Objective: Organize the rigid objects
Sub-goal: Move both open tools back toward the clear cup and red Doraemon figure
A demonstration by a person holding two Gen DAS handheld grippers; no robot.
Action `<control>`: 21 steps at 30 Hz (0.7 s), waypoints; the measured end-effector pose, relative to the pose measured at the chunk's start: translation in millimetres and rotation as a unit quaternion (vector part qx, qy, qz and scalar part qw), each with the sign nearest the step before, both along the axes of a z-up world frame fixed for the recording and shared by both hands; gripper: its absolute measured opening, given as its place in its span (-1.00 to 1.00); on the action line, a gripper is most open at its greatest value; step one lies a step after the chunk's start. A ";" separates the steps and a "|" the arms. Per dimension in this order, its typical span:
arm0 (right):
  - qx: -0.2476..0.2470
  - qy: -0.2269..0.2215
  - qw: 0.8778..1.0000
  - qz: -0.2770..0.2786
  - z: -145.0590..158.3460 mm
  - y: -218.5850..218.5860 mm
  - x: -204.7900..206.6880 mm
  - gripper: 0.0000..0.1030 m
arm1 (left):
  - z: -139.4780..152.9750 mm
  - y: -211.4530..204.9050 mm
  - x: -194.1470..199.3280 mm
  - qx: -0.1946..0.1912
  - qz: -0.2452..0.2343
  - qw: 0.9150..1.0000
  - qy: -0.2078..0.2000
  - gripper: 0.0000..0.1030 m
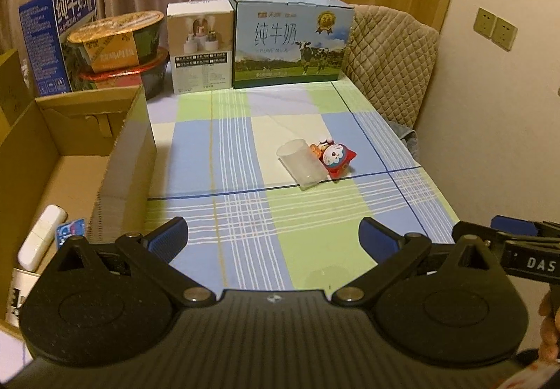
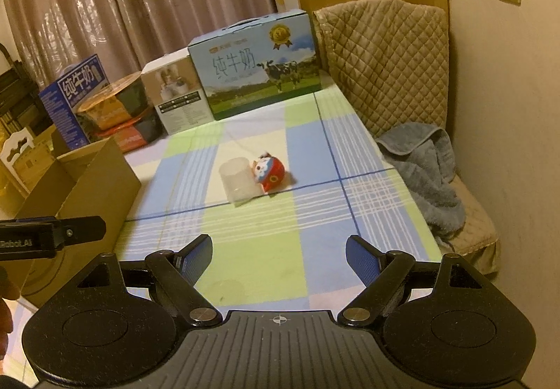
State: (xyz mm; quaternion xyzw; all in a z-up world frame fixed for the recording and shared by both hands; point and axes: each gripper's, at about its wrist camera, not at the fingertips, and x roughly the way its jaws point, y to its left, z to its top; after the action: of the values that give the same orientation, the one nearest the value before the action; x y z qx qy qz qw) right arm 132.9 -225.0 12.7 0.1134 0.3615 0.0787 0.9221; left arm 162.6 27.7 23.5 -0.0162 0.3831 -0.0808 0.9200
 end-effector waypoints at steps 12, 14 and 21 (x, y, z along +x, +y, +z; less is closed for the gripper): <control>-0.014 -0.019 1.000 0.007 -39.0 -2.8 60.0 0.56 | -51.6 -17.0 57.6 0.009 0.021 1.000 0.000 0.98; -0.017 -0.020 1.000 0.013 -46.8 -0.5 71.7 0.56 | -63.1 -18.5 68.5 0.015 0.029 0.999 0.003 0.98; -0.026 -0.037 0.998 0.046 -65.4 12.3 118.0 0.44 | -90.6 -18.0 105.1 0.011 0.031 0.999 0.011 0.98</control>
State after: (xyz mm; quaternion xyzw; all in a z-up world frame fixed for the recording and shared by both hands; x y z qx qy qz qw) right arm 250.9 -212.7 -52.7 0.0700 0.3338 0.1156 0.9329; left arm 267.6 9.7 -67.1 -0.0188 0.3934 -0.0474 0.9179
